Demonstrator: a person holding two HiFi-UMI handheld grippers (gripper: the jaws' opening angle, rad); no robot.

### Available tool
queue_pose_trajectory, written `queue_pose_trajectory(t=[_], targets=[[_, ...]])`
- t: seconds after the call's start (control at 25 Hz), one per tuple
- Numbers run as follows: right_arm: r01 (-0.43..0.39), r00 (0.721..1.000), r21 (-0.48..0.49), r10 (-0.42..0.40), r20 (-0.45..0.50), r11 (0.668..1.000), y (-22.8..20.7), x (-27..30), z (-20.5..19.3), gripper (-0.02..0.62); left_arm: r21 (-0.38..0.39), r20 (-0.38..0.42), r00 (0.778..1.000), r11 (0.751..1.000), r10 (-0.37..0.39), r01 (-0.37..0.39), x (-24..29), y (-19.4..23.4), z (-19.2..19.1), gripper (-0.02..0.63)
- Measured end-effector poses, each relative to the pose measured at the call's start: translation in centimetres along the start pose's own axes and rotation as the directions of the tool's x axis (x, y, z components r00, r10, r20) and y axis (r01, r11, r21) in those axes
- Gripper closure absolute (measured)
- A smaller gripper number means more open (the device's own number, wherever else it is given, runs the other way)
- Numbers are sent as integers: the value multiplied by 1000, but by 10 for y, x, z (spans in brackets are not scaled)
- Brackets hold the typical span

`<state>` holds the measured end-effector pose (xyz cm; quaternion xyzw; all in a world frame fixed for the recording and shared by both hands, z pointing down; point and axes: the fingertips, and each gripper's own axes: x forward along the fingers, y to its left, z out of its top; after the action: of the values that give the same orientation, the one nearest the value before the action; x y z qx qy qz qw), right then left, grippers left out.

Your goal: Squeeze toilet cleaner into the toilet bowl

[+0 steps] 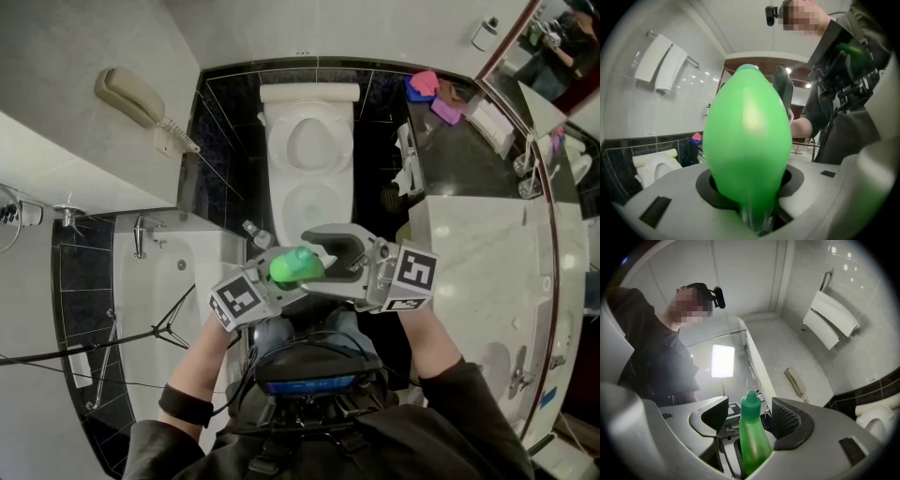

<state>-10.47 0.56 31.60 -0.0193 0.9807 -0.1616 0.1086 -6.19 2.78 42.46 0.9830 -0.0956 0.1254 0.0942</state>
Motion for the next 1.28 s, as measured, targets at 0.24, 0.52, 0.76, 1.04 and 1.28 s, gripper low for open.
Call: queue_pose_trajectory(t=[0.24, 0.52, 0.76, 1.04, 1.28], targets=[[-94, 996, -108, 93, -14, 990, 14, -1, 11, 337, -13, -34, 986, 987, -162, 161, 2, -22, 11, 424], [-146, 989, -126, 147, 4, 981, 22, -3, 18, 391, -39, -18, 971, 971, -237, 237, 4, -37, 20, 424], [-161, 987, -145, 163, 3, 976, 25, -2, 18, 440, -44, 2, 962, 961, -275, 275, 3, -40, 25, 425], [-127, 992, -122, 129, 8, 984, 21, 0, 19, 440, -28, 6, 969, 969, -247, 247, 3, -34, 23, 425], [-32, 999, -41, 32, -6, 999, 3, -1, 9, 442, 77, -29, 999, 997, -16, 18, 9, -2, 9, 425]])
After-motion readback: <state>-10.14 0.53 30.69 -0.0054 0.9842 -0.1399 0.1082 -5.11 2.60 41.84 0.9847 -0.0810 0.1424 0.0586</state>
